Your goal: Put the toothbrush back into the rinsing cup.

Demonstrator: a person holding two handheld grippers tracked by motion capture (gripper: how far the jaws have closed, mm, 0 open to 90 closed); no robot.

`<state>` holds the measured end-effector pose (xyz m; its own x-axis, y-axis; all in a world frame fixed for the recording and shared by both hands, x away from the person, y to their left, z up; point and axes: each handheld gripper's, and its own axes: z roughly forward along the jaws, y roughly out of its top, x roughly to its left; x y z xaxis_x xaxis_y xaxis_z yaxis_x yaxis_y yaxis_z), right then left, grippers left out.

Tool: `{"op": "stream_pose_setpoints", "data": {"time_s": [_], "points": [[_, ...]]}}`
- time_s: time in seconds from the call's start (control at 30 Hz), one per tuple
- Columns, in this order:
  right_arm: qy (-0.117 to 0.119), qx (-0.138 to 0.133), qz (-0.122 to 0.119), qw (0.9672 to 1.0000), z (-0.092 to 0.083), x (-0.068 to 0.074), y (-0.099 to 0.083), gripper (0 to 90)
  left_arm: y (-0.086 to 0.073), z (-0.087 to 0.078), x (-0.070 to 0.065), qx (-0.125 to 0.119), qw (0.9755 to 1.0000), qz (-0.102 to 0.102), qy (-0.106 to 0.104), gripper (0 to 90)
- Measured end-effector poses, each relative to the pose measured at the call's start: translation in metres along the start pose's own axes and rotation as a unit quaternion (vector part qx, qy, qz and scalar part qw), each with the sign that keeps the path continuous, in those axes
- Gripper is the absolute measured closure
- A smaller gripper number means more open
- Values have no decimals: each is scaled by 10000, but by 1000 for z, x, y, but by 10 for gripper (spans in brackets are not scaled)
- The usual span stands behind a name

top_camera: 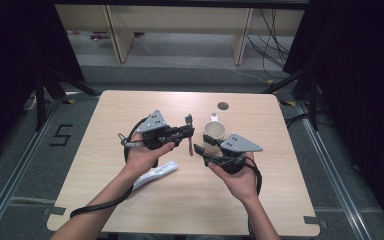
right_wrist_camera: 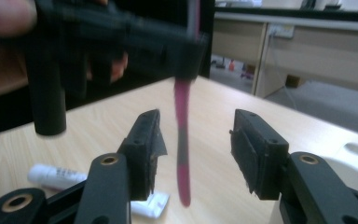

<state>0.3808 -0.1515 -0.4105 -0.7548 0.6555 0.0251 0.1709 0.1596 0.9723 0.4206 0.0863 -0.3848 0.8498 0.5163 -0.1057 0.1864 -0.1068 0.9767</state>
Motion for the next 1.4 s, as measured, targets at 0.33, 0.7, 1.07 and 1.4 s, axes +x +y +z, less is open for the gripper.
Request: {"op": "stream_pose_setpoints", "data": {"time_s": [0.33, 0.7, 1.07, 1.4], "points": [[59, 85, 5, 9999, 0, 1, 3, 615, 8, 3, -3, 42, 9999, 101, -74, 822], [-229, 52, -70, 9997, 21, 9, 4, 750, 7, 10, -7, 19, 9999, 54, -98, 821], [-423, 26, 148, 9990, 21, 4, 6, 830, 6, 8, -5, 7, 10000, -28, 2, 575], [-891, -127, 282, 9955, 10, -24, 21, 829, -7, -29, 8, 231, 9972, 492, 507, 397]]}}
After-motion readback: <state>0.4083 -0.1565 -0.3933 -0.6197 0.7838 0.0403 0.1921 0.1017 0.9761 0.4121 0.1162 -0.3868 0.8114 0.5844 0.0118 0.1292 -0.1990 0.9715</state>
